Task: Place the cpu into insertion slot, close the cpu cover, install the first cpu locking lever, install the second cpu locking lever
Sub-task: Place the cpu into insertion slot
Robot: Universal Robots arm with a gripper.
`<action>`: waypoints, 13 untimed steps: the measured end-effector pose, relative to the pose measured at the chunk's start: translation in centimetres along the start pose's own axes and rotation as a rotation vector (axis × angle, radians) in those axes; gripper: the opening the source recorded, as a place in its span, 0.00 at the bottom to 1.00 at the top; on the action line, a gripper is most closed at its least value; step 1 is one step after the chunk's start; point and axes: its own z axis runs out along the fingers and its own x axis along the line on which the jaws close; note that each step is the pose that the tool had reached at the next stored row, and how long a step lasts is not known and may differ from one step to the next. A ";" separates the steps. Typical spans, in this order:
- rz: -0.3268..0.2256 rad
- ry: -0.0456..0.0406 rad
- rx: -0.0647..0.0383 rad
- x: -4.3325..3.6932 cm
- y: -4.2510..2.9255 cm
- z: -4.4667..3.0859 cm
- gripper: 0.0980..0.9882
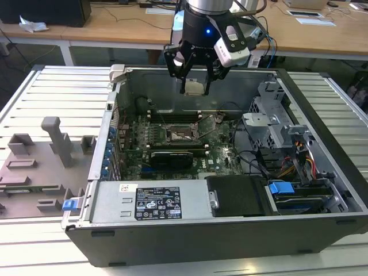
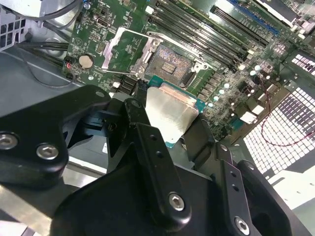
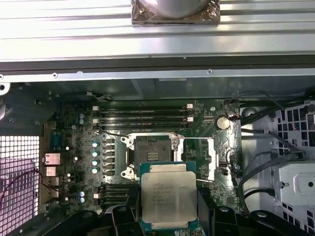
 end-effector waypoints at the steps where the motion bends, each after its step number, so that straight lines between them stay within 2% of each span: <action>1: 0.000 0.0000 0.000 0.00 0.00 0.05 0.50; 13: 0.000 0.0000 0.000 -0.02 -0.09 1.03 0.50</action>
